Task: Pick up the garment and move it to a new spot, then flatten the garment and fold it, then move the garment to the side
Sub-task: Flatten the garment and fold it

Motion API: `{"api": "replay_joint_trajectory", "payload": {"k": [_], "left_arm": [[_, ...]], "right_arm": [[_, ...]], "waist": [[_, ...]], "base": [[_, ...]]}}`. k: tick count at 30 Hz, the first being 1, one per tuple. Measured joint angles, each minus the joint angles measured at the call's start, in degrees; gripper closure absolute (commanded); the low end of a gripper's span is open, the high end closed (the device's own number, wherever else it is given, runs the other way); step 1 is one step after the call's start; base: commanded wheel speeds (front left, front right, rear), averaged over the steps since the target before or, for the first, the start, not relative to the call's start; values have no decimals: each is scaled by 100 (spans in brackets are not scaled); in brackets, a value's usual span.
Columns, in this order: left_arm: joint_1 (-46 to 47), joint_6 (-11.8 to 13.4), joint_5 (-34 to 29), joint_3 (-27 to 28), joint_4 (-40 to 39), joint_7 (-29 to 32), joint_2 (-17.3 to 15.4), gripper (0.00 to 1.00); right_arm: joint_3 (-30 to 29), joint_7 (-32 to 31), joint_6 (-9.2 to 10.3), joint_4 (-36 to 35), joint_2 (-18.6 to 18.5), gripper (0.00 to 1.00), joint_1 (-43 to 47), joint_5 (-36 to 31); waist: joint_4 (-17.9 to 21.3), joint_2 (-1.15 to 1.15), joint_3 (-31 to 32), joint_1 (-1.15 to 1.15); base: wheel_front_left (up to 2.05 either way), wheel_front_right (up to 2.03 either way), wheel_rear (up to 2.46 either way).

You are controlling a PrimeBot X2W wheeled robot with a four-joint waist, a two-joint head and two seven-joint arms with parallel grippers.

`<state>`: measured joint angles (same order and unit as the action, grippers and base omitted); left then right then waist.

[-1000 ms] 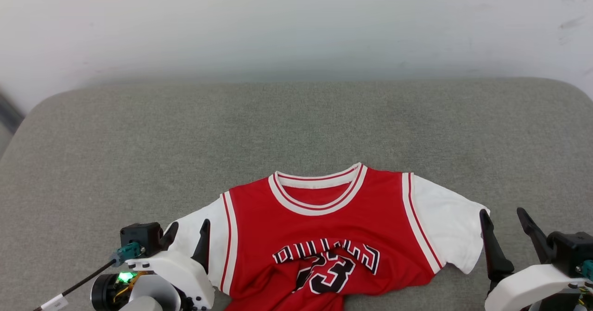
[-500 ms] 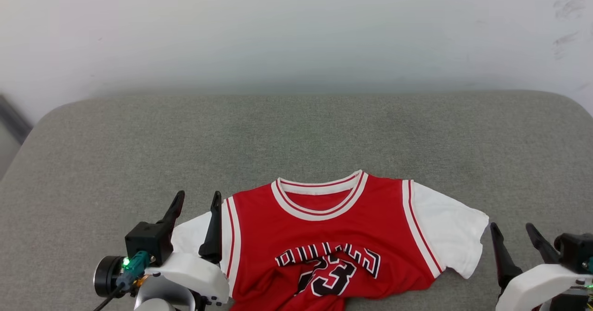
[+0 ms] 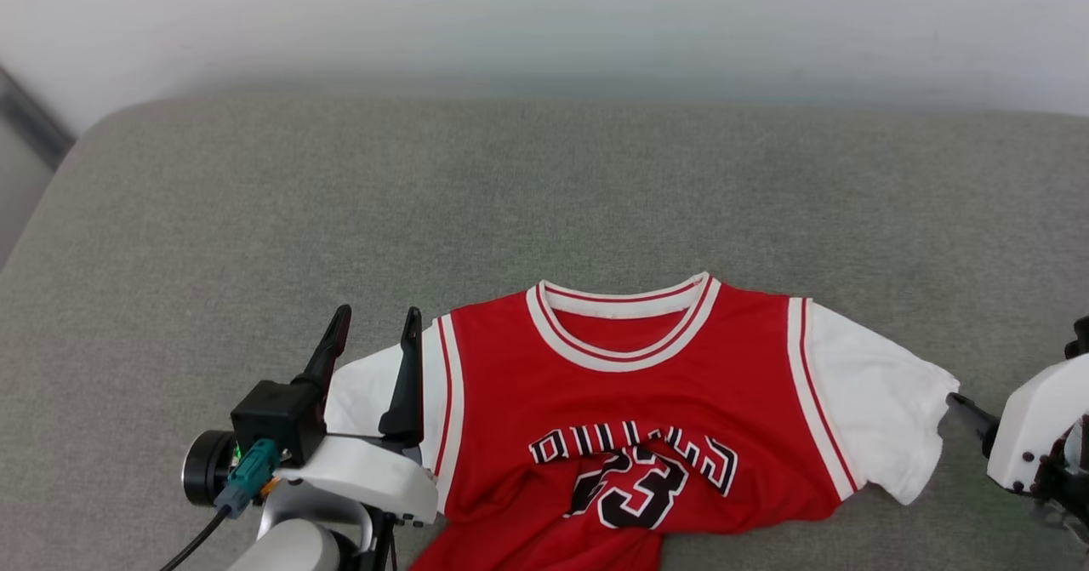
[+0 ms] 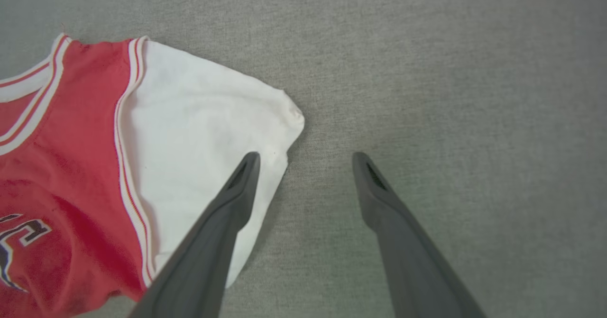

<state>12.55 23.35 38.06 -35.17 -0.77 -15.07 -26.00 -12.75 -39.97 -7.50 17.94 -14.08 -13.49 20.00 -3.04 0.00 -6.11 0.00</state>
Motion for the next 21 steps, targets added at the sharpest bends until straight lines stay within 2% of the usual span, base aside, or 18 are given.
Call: {"api": "replay_joint_trajectory", "payload": {"k": [2,9,11,12,13,14,18,21], "left_arm": [[103,-55,-62,33,-3,0,52,0],[328,-200,-234,207,29,0,235,0],[332,-274,-279,281,119,0,322,0],[330,-297,-279,305,143,0,324,0],[326,-323,-279,337,176,0,330,0],[321,-357,-277,372,211,0,334,0],[241,-434,-200,434,354,0,332,0],[198,-525,-27,531,452,177,203,0]], "right_arm": [[73,-244,-1,189,-71,0,-235,62],[383,-372,-1,775,-265,0,-859,298],[411,-576,0,1049,-330,0,-1016,480],[412,-630,0,1094,-336,36,-1047,512],[413,-651,0,1139,-338,81,-1073,545],[414,-650,1,1150,-338,100,-1074,578],[548,-443,1,1145,-303,100,-1043,576],[626,-187,1,1039,-316,100,-942,566]], "waist": [[-57,0,-186,0],[-242,0,-792,0],[-326,0,-945,0],[-329,0,-946,0],[-326,0,-938,0],[-321,0,-924,0],[-270,0,-809,0],[-223,0,-658,0]], "base": [[0,0,0],[0,0,0],[0,0,0],[0,0,0],[0,0,0],[0,0,0],[0,0,0],[0,0,0]]}}
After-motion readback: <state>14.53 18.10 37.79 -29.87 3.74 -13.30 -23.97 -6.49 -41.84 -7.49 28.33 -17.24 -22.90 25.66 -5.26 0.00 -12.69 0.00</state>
